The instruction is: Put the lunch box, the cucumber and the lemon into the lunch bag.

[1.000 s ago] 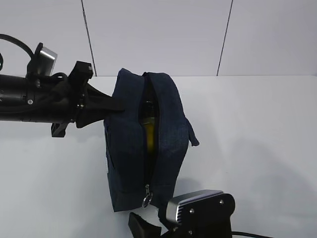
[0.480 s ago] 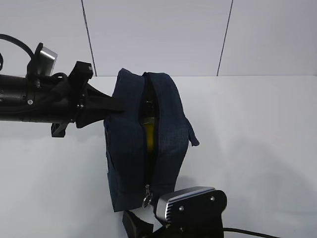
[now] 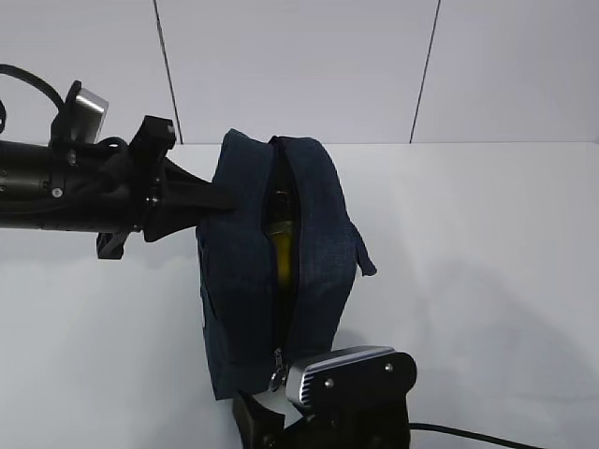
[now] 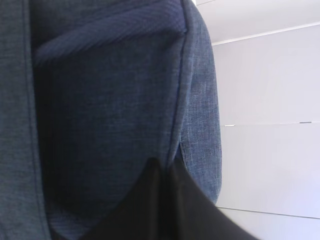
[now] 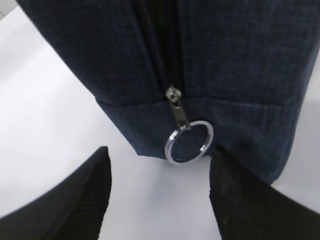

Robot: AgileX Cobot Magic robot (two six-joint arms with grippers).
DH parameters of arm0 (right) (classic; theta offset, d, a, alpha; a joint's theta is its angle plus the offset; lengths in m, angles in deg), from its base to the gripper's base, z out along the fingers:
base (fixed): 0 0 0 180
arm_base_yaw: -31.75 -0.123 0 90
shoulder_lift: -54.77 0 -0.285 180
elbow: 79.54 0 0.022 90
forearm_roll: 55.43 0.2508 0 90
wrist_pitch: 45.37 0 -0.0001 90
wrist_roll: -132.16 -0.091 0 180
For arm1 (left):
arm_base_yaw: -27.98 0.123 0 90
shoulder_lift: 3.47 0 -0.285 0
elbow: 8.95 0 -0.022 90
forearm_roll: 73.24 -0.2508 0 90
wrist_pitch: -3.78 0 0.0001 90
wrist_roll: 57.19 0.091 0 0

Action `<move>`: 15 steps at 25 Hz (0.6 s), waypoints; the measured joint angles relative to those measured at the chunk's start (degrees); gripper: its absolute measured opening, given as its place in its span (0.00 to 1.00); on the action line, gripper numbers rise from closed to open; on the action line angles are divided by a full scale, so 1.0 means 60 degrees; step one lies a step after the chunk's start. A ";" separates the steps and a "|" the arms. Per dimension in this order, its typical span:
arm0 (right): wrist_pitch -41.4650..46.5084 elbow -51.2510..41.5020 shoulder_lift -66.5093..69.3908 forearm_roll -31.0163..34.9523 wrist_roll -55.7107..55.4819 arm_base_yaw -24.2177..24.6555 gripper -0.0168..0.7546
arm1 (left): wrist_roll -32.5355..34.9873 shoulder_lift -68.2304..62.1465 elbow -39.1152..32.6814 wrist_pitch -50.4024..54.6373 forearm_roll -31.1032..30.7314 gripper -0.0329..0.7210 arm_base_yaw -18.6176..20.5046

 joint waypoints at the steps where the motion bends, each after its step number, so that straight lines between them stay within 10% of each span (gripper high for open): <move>1: -0.0002 0.0057 0.0028 0.0000 0.0000 0.0000 0.64 | 0.0000 0.0000 0.0000 0.0000 -0.0016 0.04 0.0000; 15: 0.0510 0.0310 0.0047 0.0011 0.0067 0.0496 0.64 | 0.0000 0.0000 0.0000 0.0019 -0.0016 0.04 0.0000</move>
